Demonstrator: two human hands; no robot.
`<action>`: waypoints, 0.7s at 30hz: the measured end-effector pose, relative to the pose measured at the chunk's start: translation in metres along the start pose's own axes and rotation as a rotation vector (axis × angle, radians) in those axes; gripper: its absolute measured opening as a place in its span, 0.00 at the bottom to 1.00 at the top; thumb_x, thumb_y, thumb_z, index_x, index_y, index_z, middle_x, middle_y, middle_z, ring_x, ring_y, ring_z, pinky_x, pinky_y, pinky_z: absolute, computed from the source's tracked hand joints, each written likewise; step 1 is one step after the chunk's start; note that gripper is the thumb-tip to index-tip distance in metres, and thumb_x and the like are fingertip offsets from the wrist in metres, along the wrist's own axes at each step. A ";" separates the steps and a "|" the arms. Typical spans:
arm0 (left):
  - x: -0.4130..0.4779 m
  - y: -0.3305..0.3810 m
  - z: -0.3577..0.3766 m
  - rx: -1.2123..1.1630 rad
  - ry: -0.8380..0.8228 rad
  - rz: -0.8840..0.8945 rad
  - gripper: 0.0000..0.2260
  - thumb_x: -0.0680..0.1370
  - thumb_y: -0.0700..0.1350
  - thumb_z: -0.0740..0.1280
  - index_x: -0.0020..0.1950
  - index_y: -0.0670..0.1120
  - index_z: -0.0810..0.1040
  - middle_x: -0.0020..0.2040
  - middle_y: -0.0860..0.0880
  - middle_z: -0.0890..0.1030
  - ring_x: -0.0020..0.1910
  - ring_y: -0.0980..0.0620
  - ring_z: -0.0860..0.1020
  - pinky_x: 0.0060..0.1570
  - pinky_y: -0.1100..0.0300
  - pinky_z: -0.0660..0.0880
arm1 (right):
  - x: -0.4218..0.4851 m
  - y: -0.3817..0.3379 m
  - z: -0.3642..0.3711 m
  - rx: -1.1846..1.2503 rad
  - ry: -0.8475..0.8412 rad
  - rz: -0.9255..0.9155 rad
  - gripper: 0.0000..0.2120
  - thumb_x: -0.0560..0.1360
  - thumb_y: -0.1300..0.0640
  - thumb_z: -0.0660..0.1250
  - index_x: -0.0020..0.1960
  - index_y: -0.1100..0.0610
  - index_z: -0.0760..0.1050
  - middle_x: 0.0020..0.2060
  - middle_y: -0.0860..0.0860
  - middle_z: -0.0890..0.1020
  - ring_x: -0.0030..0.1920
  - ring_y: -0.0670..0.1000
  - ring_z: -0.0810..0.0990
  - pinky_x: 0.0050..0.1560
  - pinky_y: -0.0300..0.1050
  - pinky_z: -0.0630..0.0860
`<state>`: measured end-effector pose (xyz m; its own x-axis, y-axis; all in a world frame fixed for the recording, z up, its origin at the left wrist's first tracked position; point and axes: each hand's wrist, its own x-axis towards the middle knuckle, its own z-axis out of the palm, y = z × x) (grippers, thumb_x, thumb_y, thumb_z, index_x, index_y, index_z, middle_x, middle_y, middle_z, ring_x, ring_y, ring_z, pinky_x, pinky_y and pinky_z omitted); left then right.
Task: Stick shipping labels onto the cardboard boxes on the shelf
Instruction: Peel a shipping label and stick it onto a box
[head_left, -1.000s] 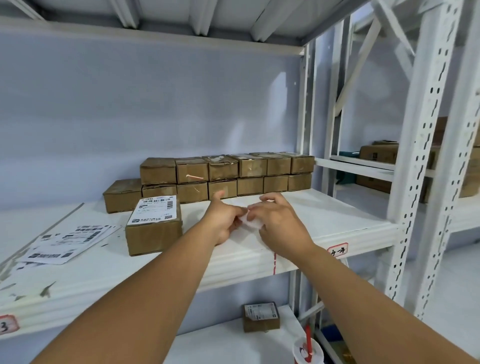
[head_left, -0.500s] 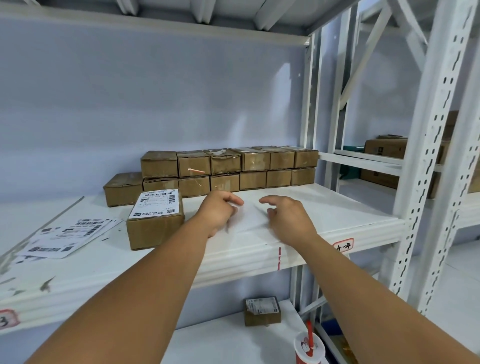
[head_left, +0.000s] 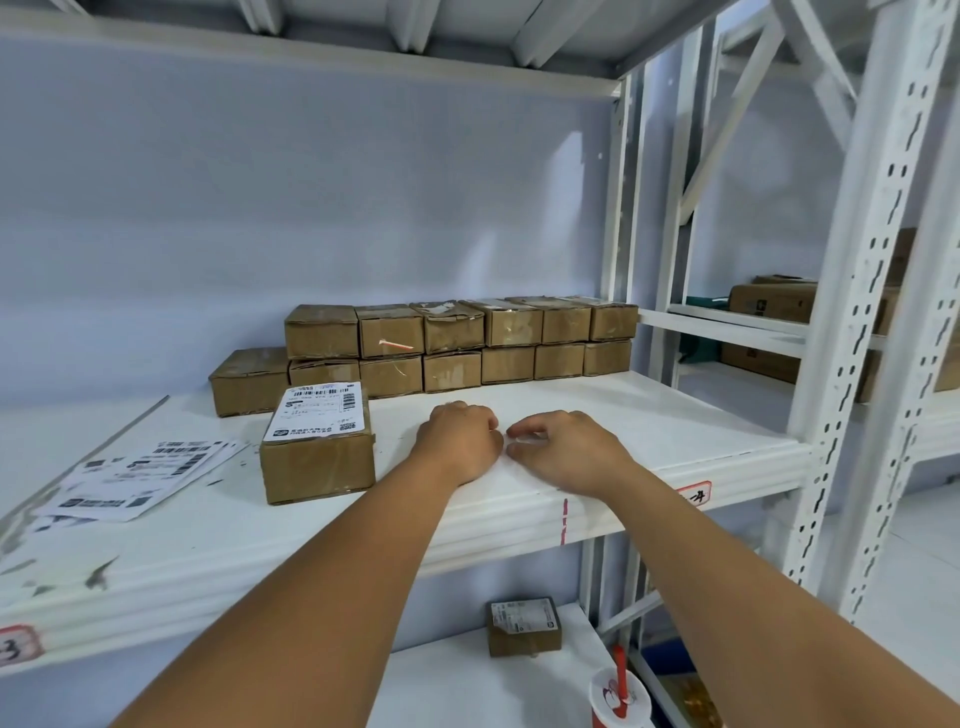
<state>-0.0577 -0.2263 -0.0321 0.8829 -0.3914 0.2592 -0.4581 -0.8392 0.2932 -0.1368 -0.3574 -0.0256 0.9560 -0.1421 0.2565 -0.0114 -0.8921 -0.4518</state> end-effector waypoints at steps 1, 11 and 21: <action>0.001 0.000 0.000 0.054 -0.021 -0.022 0.17 0.79 0.51 0.54 0.64 0.52 0.74 0.66 0.45 0.73 0.70 0.45 0.64 0.72 0.50 0.56 | 0.000 -0.001 0.000 -0.010 -0.008 0.005 0.16 0.76 0.42 0.61 0.62 0.42 0.76 0.63 0.43 0.77 0.65 0.49 0.71 0.61 0.44 0.69; -0.006 0.007 -0.019 0.033 -0.134 -0.217 0.18 0.80 0.47 0.50 0.64 0.55 0.72 0.68 0.46 0.67 0.67 0.42 0.60 0.59 0.48 0.60 | 0.002 -0.003 0.000 -0.091 -0.030 0.022 0.22 0.76 0.39 0.59 0.69 0.42 0.68 0.68 0.46 0.73 0.70 0.53 0.64 0.65 0.48 0.64; -0.011 0.004 -0.009 0.006 -0.217 0.163 0.19 0.83 0.50 0.49 0.74 0.52 0.62 0.77 0.53 0.58 0.75 0.52 0.56 0.73 0.55 0.54 | 0.011 0.005 0.002 -0.054 -0.013 0.027 0.20 0.79 0.60 0.54 0.62 0.42 0.76 0.65 0.45 0.75 0.64 0.53 0.71 0.62 0.47 0.71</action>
<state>-0.0706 -0.2219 -0.0252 0.7990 -0.5931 0.0993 -0.5963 -0.7602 0.2578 -0.1258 -0.3624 -0.0269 0.9589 -0.1615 0.2332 -0.0531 -0.9097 -0.4118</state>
